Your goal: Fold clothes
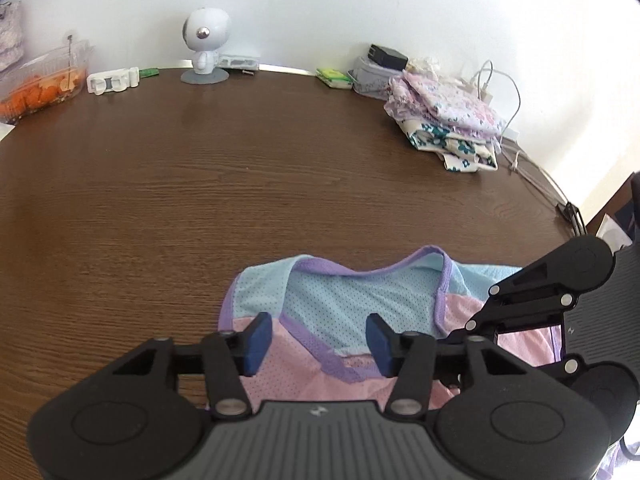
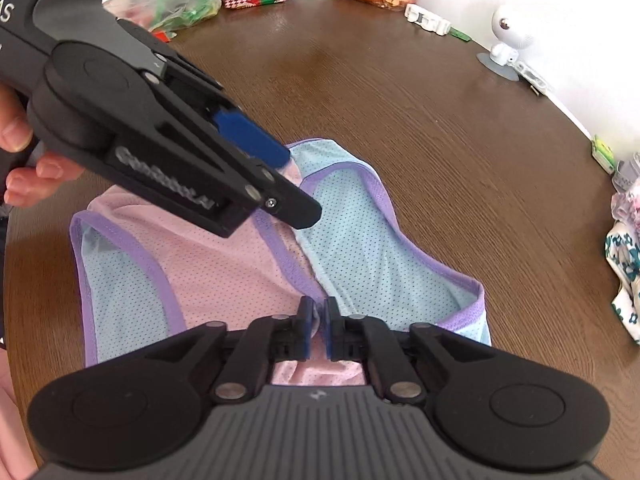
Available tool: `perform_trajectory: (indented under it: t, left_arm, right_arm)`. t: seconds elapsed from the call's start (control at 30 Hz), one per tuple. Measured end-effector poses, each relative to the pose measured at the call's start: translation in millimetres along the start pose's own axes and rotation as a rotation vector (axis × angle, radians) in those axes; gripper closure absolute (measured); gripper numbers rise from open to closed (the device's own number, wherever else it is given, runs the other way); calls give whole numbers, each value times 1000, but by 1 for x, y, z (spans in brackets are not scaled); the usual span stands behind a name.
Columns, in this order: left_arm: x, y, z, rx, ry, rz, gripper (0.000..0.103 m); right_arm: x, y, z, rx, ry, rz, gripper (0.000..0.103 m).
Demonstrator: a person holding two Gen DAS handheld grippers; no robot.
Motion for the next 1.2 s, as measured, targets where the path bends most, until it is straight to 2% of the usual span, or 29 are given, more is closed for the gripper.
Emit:
perform_trajectory:
  t: [0.03,0.07,0.13,0.2,0.3,0.4,0.47,0.5,0.53,0.6,0.67,0.77,0.8,0.83,0.87,0.9,0.93,1.0,1.1,1.13,1.17,1.2]
  left_arm:
    - [2,4,-7,-16,19,16,49]
    - [4,9,-13,-30,38,32,49]
    - [7,13,-20,-30,50,42,51]
    - [8,9,-17,7,7,32,53]
    - [8,-8,-6,64,-61,3,58]
    - [8,-25,3,114,-83,-4,62]
    - [10,-34,5,147,-89,-6,73]
    - [11,-38,5,158,-88,-11,95]
    - [12,-40,4,162,-81,-11,98]
    - [16,-41,1,166,-58,0,99]
    - [20,-40,-3,163,-28,18,99]
    - [24,-40,-12,168,35,36,97]
    - [25,-41,-16,168,59,38,92]
    - [25,-41,-19,162,80,32,78]
    - [25,-39,-22,147,94,27,69]
    - [24,-35,-25,124,101,36,60]
    - [23,-29,-27,101,103,54,57]
    - [19,-12,-27,68,80,87,52]
    - [6,12,-20,15,-19,118,54]
    - [0,17,-16,3,-57,121,58]
    - [-5,21,-12,-9,-90,121,62]
    - [-11,22,-8,-23,-125,111,76]
  right_arm:
    - [-1,2,2,0,-16,11,76]
    - [-1,3,4,0,-31,21,62]
    - [-3,13,10,4,-69,55,61]
    - [-5,22,17,-18,-99,72,61]
    - [-11,15,28,-110,-142,38,61]
    - [-16,3,35,-148,-188,19,61]
    - [-18,-5,37,-155,-210,6,62]
    - [-18,-8,37,-159,-221,0,66]
    - [-19,-11,37,-165,-228,-7,70]
    - [-20,-12,40,-177,-249,5,84]
    - [-21,-9,45,-195,-285,27,93]
    - [-25,-9,54,-221,-326,52,98]
    - [-27,-9,55,-216,-337,63,98]
    - [-28,-8,57,-206,-350,73,98]
    - [-29,-4,59,-190,-373,96,96]
    - [-30,0,62,-173,-395,119,89]
    - [-31,4,64,-158,-416,142,86]
    - [-32,17,64,-156,-432,188,61]
    - [-36,35,62,-144,-436,225,59]
    - [-39,38,60,-137,-436,226,59]
    - [-42,40,56,-133,-432,223,59]
    - [-45,42,53,-128,-427,221,59]
Point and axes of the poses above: each gripper's, at about its wrist camera, not at the fingertips, and y roughly against the way its jaws point, z to its right, x to its top, the point moved 1 cm from there along -y, roughly the way its jaws point, and after that the axes turned 6 degrees about x, right-handed, at the moved point
